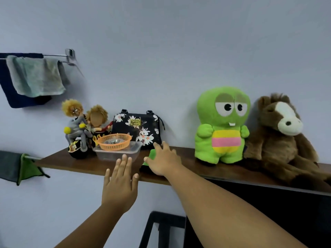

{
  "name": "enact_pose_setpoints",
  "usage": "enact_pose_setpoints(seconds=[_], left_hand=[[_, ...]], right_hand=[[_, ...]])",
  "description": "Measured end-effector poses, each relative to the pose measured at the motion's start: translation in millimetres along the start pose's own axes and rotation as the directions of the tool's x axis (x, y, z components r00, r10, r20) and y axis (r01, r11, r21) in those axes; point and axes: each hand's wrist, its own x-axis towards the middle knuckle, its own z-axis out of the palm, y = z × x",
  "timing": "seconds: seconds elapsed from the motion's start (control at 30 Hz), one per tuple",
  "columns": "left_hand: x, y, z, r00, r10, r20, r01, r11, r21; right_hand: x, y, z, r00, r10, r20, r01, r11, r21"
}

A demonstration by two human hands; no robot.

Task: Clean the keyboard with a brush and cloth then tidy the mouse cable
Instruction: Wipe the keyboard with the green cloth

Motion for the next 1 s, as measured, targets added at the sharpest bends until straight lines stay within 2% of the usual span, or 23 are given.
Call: enact_pose_setpoints(seconds=[0.17, 0.43, 0.57, 0.67, 0.8, 0.9, 1.0], left_hand=[[0, -14, 8, 1.0, 0.016, 0.01, -0.016, 0.999, 0.033], [0, -18, 13, 0.999, 0.033, -0.02, -0.032, 0.999, 0.025], [1, -19, 14, 0.999, 0.033, 0.007, -0.033, 0.998, 0.055], [1, -17, 9, 0.999, 0.031, 0.024, -0.032, 0.997, 0.064], [1, -3, 2, 0.999, 0.047, 0.008, -0.048, 0.998, 0.037], [2, 20, -5, 0.996, 0.081, -0.027, -0.081, 0.997, 0.013], [0, 40, -13, 0.992, 0.101, -0.071, -0.102, 0.995, -0.016]], right_hand=[[21, -8, 18, 0.987, 0.095, 0.133, -0.089, 0.995, -0.053], [45, -17, 14, 0.957, 0.234, 0.174, -0.216, 0.969, -0.118], [49, -11, 13, 0.966, 0.194, 0.168, -0.152, 0.96, -0.236], [40, -6, 3, 0.99, 0.113, 0.082, -0.096, 0.978, -0.188], [21, 2, -14, 0.993, -0.014, -0.116, 0.005, 0.997, -0.076], [5, 11, -28, 0.945, -0.091, -0.313, 0.093, 0.996, -0.009], [-15, 20, -46, 0.852, -0.158, -0.499, 0.192, 0.981, 0.017]])
